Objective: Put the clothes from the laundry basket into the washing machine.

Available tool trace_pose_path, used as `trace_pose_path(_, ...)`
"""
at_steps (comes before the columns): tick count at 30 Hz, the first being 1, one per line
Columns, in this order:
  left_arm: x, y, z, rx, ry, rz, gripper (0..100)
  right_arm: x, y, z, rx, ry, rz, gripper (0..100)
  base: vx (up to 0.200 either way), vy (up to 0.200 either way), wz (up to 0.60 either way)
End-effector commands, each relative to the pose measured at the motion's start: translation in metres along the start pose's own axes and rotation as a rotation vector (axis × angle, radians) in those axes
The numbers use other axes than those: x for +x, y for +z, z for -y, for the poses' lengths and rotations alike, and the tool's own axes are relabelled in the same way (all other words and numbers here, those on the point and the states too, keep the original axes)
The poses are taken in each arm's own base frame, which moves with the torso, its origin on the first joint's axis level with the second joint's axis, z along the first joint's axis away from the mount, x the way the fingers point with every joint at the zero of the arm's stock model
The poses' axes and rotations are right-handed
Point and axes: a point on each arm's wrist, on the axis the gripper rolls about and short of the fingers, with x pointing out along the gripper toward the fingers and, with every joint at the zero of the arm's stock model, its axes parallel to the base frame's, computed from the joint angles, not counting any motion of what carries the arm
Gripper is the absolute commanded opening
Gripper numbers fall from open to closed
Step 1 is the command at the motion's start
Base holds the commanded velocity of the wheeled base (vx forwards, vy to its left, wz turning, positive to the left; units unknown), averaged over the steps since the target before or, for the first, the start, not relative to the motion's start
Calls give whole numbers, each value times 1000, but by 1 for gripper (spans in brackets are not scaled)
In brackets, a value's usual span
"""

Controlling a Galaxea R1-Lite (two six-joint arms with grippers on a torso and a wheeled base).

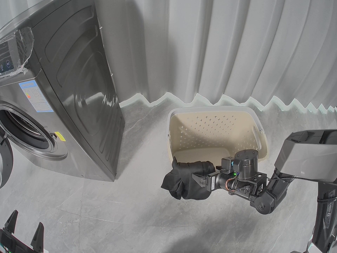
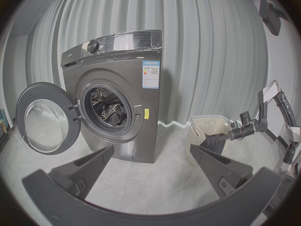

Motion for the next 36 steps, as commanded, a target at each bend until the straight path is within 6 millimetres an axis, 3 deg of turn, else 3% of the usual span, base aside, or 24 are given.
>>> trace_pose_path(1, 0, -5, 0, 0, 0, 0, 100, 7, -4, -1, -1, 3, -6, 100, 0, 0, 0)
trace_pose_path(2, 0, -5, 0, 0, 0, 0, 100, 7, -4, -2, 0, 4, -4, 100, 0, 0, 0)
trace_pose_path(3, 0, -5, 0, 0, 0, 0, 100, 7, -4, -2, -1, 5, -5, 0, 0, 0, 0)
trace_pose_path(11, 0, -5, 0, 0, 0, 0, 100, 5, -5, -5, -3, 15, -3, 0, 0, 0, 0)
trace_pose_path(17, 0, -5, 0, 0, 0, 0, 100, -7, 8, -10, -6, 33, 55, 0, 0, 0, 0)
trace_pose_path(21, 0, -5, 0, 0, 0, 0, 100, -32, 24, -13, -3, 42, 98, 0, 0, 0, 0)
trace_pose_path(23, 0, -5, 0, 0, 0, 0, 100, -58, 37, -14, 0, 49, 137, 0, 0, 0, 0)
trace_pose_path(27, 0, -5, 0, 0, 0, 0, 100, -88, 52, -18, 4, 67, 204, 0, 0, 0, 0)
trace_pose_path(29, 0, -5, 0, 0, 0, 0, 100, -115, 68, -20, 8, 76, 280, 0, 0, 0, 0)
trace_pose_path(36, 0, -5, 0, 0, 0, 0, 100, -175, 98, -34, 3, 149, 455, 0, 0, 0, 0)
